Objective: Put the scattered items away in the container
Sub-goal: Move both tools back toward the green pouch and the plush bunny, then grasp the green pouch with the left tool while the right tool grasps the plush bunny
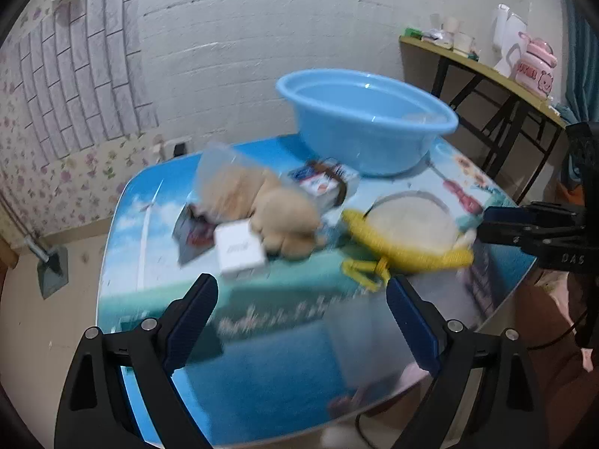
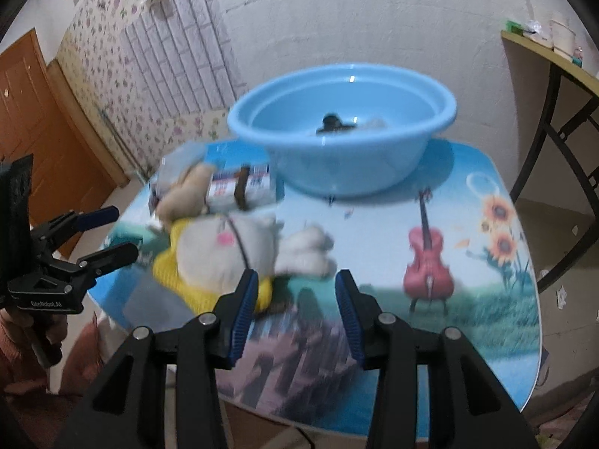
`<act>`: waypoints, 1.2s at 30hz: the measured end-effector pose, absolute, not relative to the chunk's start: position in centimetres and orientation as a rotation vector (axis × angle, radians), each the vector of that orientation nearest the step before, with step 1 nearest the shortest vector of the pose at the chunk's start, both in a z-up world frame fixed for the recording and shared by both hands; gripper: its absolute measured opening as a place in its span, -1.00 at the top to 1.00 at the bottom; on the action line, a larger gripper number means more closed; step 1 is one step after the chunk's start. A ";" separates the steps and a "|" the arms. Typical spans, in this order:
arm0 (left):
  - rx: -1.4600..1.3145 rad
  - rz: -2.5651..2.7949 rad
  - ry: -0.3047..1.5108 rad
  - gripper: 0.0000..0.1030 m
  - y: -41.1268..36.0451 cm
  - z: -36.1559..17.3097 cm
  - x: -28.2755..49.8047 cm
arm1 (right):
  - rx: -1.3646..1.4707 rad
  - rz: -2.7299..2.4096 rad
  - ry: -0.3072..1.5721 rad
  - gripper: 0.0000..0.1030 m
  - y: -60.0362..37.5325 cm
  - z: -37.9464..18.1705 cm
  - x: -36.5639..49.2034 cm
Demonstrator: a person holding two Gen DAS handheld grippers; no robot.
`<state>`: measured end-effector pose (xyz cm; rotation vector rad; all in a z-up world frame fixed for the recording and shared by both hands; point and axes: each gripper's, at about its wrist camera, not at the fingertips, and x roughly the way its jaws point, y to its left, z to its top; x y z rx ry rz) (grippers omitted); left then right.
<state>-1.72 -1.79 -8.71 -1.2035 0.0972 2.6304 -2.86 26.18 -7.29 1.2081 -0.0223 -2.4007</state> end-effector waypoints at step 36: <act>-1.375 2.769 -0.070 -0.94 -11.5 -14.1 -2.9 | 1.169 -2.357 -0.017 -0.36 21.9 -7.2 -3.9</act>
